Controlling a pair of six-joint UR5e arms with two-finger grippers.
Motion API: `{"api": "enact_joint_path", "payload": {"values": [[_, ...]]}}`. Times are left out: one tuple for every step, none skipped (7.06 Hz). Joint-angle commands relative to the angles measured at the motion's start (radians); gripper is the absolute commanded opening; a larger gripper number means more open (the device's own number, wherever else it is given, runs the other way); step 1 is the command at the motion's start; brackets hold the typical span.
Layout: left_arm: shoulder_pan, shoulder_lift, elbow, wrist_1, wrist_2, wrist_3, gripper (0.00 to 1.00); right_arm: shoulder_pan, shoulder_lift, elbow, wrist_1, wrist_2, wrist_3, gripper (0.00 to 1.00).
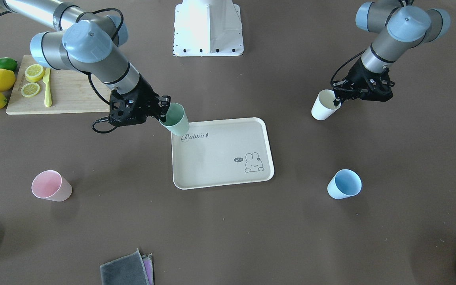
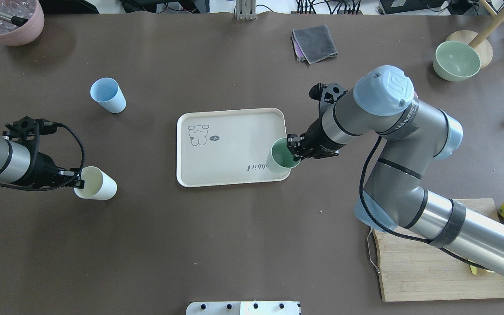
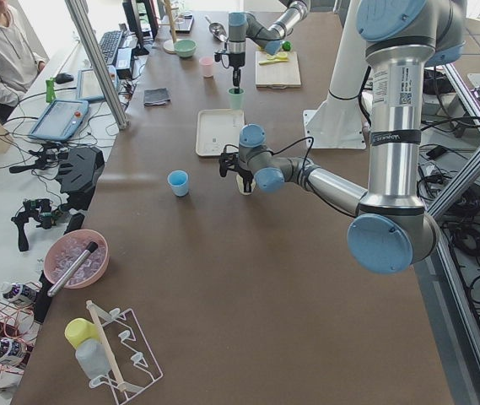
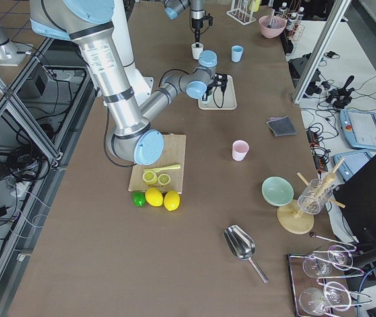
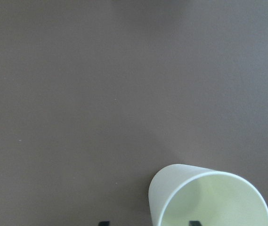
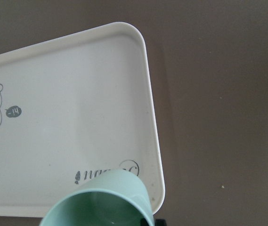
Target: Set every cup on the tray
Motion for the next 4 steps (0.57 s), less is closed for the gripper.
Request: {"api": "enact_joint_path", "payload": {"values": [[0.001, -0.206, 0.009, 0.118, -0.001, -0.078, 0.0, -0.026, 0.038, -0.051, 0.001, -0.043, 0.016, 0.0], [0.004, -0.336, 0.038, 0.24, 0.02, -0.087, 0.0, -0.03, 0.053, -0.07, 0.002, -0.054, 0.016, 0.28], [0.027, -0.46, 0.098, 0.319, 0.06, -0.122, 0.0, -0.023, 0.065, -0.067, -0.001, -0.045, 0.014, 0.99], [0.068, -0.525, 0.156, 0.335, 0.107, -0.132, 0.0, 0.015, 0.064, -0.062, -0.006, -0.012, 0.0, 1.0]]}}
